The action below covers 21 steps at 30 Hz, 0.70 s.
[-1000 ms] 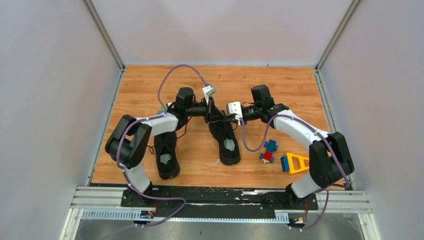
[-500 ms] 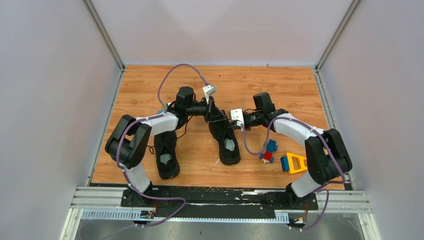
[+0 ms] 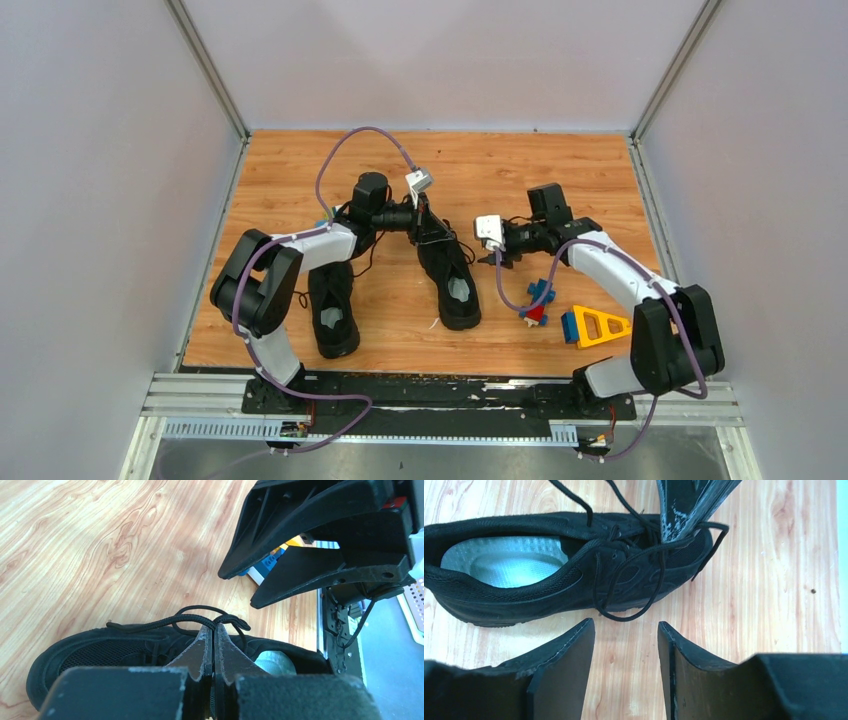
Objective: Tie the shoes
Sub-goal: Cross the shoelace with the shoelace.
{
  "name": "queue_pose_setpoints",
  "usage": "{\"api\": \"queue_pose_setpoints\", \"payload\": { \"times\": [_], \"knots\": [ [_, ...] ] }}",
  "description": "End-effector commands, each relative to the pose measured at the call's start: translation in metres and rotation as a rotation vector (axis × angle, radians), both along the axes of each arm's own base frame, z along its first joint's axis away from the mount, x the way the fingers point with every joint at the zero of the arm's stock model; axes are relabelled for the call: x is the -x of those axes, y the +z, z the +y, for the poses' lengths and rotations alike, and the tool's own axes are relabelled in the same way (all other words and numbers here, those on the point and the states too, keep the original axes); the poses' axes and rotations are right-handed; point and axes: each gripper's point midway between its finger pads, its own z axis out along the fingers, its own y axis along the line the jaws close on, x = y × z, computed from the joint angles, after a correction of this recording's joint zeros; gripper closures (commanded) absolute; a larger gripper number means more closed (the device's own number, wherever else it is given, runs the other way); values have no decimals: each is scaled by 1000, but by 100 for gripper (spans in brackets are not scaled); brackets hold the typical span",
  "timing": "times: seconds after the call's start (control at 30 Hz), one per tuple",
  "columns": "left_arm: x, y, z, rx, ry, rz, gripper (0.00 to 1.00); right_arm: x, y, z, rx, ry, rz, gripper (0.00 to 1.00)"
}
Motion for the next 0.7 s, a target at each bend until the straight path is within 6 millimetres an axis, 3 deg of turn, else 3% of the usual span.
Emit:
{"api": "queue_pose_setpoints", "payload": {
  "times": [0.0,0.27,0.67],
  "knots": [
    [-4,10,-1,15,-14,-59,100,7,-24,-13,88,-16,69,50],
    [-3,7,2,-4,-13,-69,100,4,-48,-7,139,-94,408,56],
    [-3,8,1,2,-14,-67,100,6,-36,19,15,-50,568,53]
  ]
}}
